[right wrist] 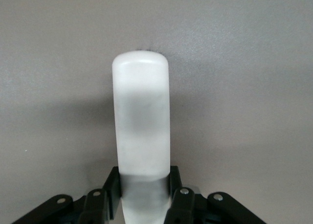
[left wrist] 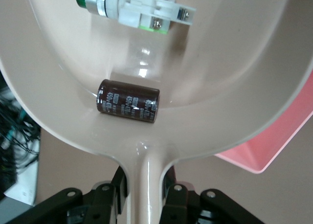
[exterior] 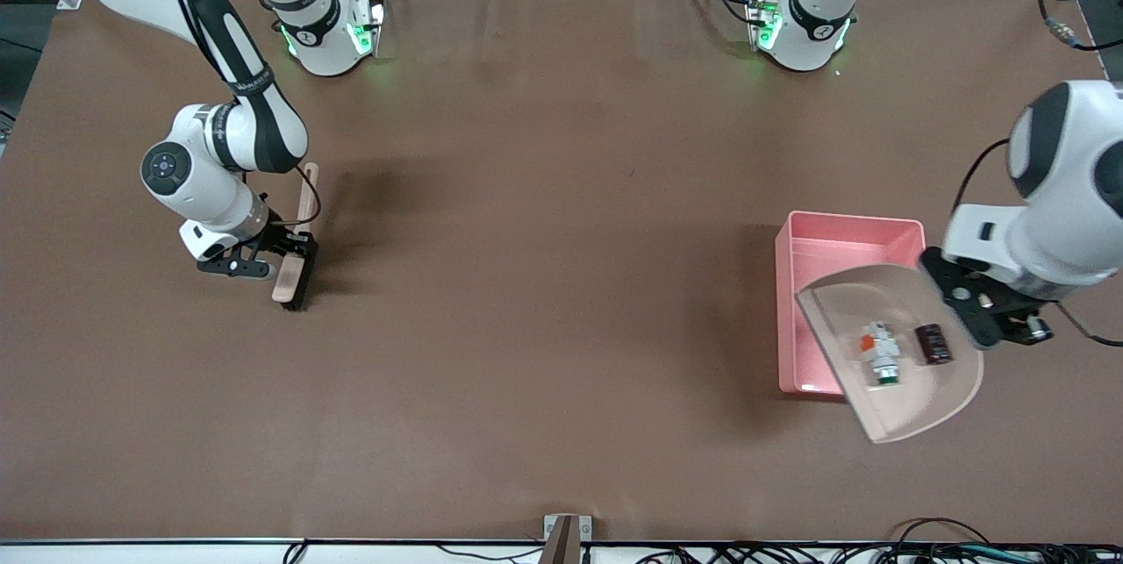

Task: Clean e-waste and dump in bin
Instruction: 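Tilt the dustpan over the pink bin with the left gripper, dumping the parts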

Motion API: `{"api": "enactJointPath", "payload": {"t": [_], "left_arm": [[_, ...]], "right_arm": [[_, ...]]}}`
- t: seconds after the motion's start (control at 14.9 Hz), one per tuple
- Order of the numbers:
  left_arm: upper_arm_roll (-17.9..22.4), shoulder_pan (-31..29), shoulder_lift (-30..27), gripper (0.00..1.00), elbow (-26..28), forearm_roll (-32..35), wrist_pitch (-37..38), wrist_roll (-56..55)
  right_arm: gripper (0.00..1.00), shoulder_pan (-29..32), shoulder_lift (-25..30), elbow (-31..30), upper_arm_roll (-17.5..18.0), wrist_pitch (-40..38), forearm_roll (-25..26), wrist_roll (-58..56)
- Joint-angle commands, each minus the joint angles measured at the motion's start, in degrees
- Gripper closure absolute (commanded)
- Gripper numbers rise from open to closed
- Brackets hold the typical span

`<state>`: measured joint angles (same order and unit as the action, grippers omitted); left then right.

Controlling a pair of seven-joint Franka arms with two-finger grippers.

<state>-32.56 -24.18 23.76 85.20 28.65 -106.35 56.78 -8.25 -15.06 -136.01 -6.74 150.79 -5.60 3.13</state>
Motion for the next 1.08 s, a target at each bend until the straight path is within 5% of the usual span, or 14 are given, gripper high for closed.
{"api": "enactJointPath", "payload": {"t": [0.0, 0.34, 0.47, 0.81, 1.01], "left_arm": [[-0.49, -4.29, 1.99, 0.99, 0.66, -0.97, -4.11, 4.29], [-0.22, -11.15, 4.72, 1.0, 2.86, -0.27, -11.25, 19.05], [-0.14, -11.68, 4.46, 1.0, 4.44, -0.09, -12.47, 23.53], [-0.4, -11.59, 2.18, 1.0, 8.65, 8.68, -12.3, 29.53], [-0.49, -11.68, 0.85, 1.0, 10.86, 10.45, -12.56, 24.2]], "right_arm": [[0.57, 1.57, 1.88, -1.01, 0.94, 0.3, 0.94, -0.23], [0.27, 1.66, 1.79, 0.66, 0.94, -0.14, 0.94, -0.31], [0.0, 1.83, 1.88, 1.18, 0.94, -0.14, 0.94, -0.66], [0.0, 3.24, 2.41, 2.67, 0.86, -2.77, 0.94, -6.73], [0.0, 4.11, 3.46, 8.02, 0.85, -12.23, 0.94, -6.82]]}}
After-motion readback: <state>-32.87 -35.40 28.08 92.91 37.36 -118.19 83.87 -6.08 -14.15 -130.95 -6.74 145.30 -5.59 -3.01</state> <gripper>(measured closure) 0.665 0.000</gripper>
